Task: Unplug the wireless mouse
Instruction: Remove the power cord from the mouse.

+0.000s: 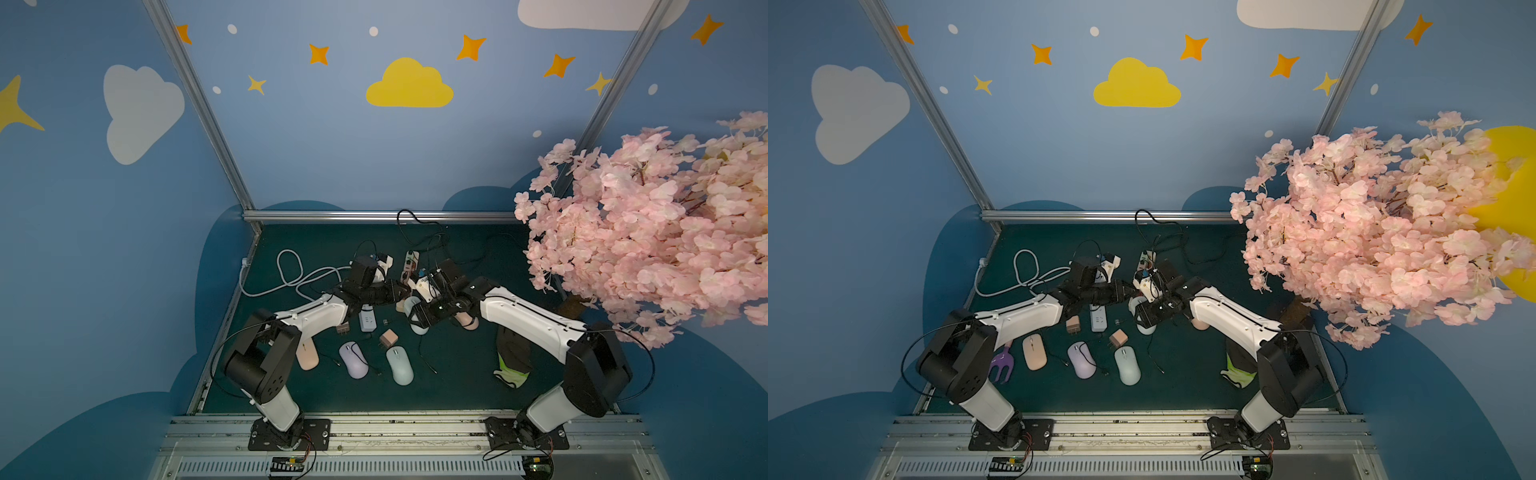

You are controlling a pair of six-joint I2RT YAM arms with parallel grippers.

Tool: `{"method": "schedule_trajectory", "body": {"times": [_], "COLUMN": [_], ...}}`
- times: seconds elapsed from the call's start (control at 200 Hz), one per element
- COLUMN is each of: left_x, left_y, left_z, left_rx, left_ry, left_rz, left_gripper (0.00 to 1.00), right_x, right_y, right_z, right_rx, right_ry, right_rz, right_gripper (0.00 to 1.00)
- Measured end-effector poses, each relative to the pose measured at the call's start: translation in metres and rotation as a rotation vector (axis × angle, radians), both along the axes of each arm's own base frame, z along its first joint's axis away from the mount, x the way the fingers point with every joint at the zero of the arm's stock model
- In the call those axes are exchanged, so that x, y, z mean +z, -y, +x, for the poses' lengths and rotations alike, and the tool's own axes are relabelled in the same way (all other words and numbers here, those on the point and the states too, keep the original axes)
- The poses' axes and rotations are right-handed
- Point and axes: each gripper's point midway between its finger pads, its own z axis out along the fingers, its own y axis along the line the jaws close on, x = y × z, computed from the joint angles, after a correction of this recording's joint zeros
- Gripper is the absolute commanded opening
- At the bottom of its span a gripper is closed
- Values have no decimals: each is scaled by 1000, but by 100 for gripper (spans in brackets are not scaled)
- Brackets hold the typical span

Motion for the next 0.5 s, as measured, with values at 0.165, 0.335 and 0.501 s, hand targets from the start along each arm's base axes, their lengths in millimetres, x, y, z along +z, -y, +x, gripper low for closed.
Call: {"method": "schedule_trajectory", "body": {"times": [0.165,0.335,0.501], "left_x": [0,0,0], "left_y": [2,1,2], "left_z": [1,1,1], "left_rx": [-2,2,-3], "left_ry": [1,1,3], "left_rz": [0,1,3], "left_gripper": [13,6,4], "right_x": [-4,-5,-6], "right_y": [1,1,1], "right_z": [-5,-8,-8], "right_rx": [9,13,12], "right_ry": [-12,-18,-20], "right_rz": [-11,-17,-21], "right_gripper": [0,0,0]}}
